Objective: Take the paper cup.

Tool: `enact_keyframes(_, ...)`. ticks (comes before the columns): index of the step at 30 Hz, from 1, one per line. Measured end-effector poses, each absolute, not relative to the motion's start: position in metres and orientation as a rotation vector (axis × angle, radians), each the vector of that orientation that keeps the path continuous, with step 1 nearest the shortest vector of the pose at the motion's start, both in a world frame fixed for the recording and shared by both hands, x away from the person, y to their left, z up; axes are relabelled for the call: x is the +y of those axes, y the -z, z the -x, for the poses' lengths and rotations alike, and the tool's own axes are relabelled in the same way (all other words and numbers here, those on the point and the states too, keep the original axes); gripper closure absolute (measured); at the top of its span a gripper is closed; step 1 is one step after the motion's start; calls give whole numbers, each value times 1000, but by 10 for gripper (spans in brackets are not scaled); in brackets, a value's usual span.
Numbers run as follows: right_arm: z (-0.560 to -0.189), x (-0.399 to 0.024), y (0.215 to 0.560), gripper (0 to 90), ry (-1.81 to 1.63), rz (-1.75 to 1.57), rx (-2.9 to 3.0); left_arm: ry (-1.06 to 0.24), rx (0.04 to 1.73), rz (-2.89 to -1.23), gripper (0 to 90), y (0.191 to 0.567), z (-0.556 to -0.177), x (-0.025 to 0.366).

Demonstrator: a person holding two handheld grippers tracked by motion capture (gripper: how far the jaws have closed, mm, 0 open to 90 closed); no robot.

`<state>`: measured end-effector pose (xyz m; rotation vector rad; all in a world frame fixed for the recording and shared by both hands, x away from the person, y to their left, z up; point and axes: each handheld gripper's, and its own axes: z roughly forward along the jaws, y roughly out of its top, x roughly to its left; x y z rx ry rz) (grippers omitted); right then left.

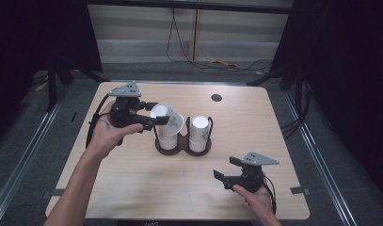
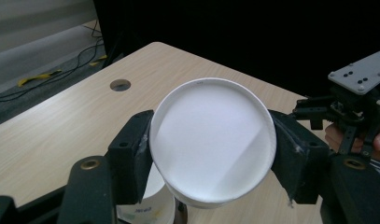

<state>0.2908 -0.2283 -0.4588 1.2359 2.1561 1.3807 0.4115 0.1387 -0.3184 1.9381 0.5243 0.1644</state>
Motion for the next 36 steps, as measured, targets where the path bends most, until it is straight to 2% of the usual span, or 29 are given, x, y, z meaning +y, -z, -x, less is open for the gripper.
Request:
enact_keyframes(20,-299,-205,433,140,-1516,-1053,2200,-71,431,-1952,363,356,-390,122)
enact_keyframes(26,-304,-196,432,139,-1539,-1020,2231,-19,431,-1971,363,375,-390,115)
enact_keyframes(36,-302,-190,431,139,-1593,-974,2239,13,373,-1987,363,384,-387,105)
